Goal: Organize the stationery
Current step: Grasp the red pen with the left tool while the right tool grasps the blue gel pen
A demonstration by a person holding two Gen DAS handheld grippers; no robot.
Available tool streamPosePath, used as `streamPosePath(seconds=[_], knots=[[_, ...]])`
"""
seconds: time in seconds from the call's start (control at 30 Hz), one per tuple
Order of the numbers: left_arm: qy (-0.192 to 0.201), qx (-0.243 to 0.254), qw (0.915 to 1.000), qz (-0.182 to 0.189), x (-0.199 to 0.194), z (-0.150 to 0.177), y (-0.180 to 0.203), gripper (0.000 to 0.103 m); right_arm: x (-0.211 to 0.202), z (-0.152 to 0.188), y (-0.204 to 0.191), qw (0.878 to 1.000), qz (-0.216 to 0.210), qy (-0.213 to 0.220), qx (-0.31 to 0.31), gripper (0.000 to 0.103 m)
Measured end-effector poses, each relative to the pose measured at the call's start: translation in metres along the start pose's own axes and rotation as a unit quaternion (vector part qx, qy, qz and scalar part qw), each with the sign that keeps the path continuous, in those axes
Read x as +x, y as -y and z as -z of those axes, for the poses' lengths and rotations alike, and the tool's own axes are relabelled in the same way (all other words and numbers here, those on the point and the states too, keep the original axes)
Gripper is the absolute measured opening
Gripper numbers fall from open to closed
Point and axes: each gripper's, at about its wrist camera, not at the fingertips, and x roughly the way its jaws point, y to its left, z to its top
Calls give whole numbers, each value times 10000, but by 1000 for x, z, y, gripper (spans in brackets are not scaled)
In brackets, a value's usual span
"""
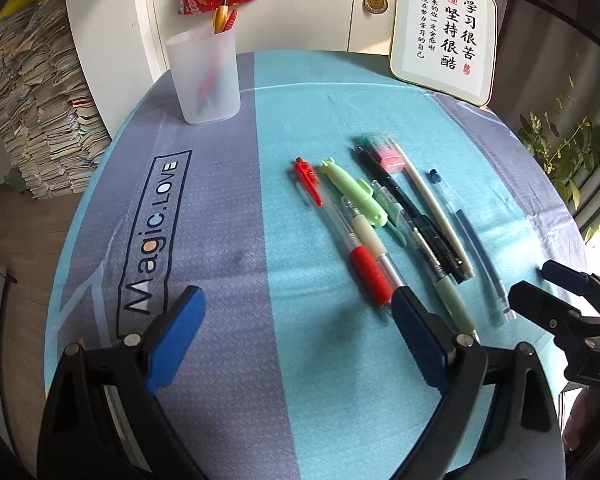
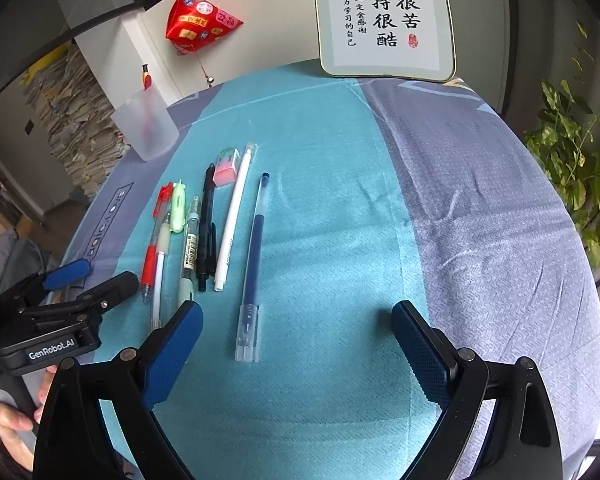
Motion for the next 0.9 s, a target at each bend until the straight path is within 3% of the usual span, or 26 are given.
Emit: streamPosePath(seconds=[0.17,0.37,0.47,0.53,0.63,0.7,0.9], knots=[[-98,165,9996,-188,12,0,9,93,-2,0,2,10000,-48,10,76,95],[-26,47,9999,-149,18,5,10,91,-2,0,2,10000,-27,-21,71,95],[38,67,9999,-119,13,4,7,61,-1,0,3,10000,-31,-21,76,95],[6,112,9999,13,10,4,6,35,-1,1,1,10000,-2,-2,48,95],[-24,171,9997,160,7,6,7,16,0,2,-5,10000,8,2,-40,95],[-32,157,9995,270,6,7,8,9,2,3,-10,9998,129,-10,-139,95],[-53,-38,9986,528,4,7,-1,9,7,8,-26,9977,396,-48,-543,95]])
